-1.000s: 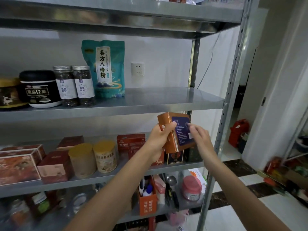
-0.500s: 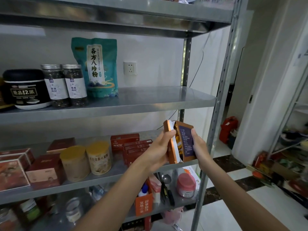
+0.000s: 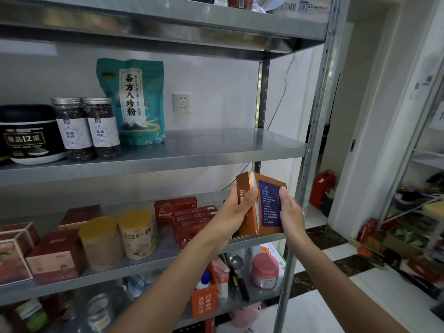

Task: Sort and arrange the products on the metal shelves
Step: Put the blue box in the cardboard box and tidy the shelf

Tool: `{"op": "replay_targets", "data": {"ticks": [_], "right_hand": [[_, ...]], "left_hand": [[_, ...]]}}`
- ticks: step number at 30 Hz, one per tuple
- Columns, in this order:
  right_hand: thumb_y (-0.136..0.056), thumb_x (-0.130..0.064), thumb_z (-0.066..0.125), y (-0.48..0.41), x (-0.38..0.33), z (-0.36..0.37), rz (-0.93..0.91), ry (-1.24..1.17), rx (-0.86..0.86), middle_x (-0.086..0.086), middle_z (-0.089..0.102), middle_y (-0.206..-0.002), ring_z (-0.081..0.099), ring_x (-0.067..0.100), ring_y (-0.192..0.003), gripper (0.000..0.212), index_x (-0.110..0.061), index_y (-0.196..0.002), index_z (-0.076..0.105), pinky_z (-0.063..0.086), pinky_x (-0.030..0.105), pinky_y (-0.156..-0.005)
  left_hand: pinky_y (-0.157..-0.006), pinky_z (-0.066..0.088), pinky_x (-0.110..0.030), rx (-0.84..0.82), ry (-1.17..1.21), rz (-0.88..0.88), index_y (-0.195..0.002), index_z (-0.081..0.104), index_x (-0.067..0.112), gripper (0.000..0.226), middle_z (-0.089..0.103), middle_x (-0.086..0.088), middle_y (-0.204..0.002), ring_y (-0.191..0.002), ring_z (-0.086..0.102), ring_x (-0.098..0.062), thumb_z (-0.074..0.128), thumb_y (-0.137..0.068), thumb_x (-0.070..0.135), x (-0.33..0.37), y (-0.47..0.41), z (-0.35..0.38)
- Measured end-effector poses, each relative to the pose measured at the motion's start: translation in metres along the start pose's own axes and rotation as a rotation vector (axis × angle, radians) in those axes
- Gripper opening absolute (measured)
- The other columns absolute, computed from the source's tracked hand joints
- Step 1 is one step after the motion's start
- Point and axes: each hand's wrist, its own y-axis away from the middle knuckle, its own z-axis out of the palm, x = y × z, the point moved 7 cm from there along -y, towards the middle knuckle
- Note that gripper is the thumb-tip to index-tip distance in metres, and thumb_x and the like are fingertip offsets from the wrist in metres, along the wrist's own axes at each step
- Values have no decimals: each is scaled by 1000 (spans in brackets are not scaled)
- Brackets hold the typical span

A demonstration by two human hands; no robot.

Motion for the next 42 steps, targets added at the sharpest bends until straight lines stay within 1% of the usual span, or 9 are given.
{"op": "replay_targets", "data": {"ticks": [5,13,18,25,30,34,38,40,42], "right_hand": [[-96,-59,38,4,2,-9,-6,23,57,-4,69,-90,70,12,-81,40,-23,-100,56,48,24,-63],[-84,-68,39,11,-6,-20,-62,61,102,-2,69,-91,70,11,-79,50,-23,-97,54,52,26,-65],[-78,-74,37,20,-11,-28,-79,98,146,-1,69,-98,70,15,-86,64,-20,-110,52,59,44,-81],[-98,-60,34,36,-30,-34,-78,308,178,2,64,-98,65,20,-90,43,-20,-107,46,54,49,-86],[-98,-58,35,42,-34,-41,-82,345,189,0,63,-92,65,19,-86,38,-21,-96,43,53,44,-81],[-95,-58,44,37,-17,-49,70,97,105,-2,63,-104,64,17,-96,32,-27,-95,45,53,41,-85],[-94,-58,46,39,-14,-53,67,24,147,-9,60,-103,63,6,-86,40,-25,-116,41,48,23,-61],[-95,-53,50,43,-11,-51,128,-2,69,-9,61,-100,68,7,-74,36,-25,-116,42,48,16,-52],[-88,-45,63,47,-9,-53,173,-107,-48,-2,67,-103,72,6,-77,46,-23,-123,44,54,19,-55]], "left_hand": [[-98,52,-43,4,46,-32,-146,26,39,77,56,6,-130,-116,59,-18,38,-78,72,-1,-2,8],[-89,56,-50,-21,321,-80,-129,52,39,49,69,1,-119,-108,68,-22,62,-82,47,-7,-5,7],[-81,59,-43,9,316,-70,-128,52,39,55,70,1,-115,-103,69,-20,65,-76,51,-7,-5,8],[-84,59,-40,248,144,78,-131,47,25,72,69,-4,-111,-95,71,-20,41,-74,69,-4,-6,12],[-65,58,-24,290,121,104,-99,48,42,42,69,5,-95,-81,72,-10,30,-76,73,-7,-6,9],[-88,54,-37,225,-36,78,-118,41,29,64,59,3,-109,-97,63,-11,23,-79,76,1,-15,12],[-78,59,-36,175,-197,148,-121,36,28,45,61,-1,-117,-95,67,-13,45,-91,60,-4,-19,24],[-82,58,-43,211,-256,195,-124,39,25,37,64,0,-112,-93,68,-16,48,-96,49,-8,-25,18],[-76,59,-37,224,-206,143,-121,45,23,30,68,2,-103,-86,71,-14,45,-100,45,-12,-35,5]]}}
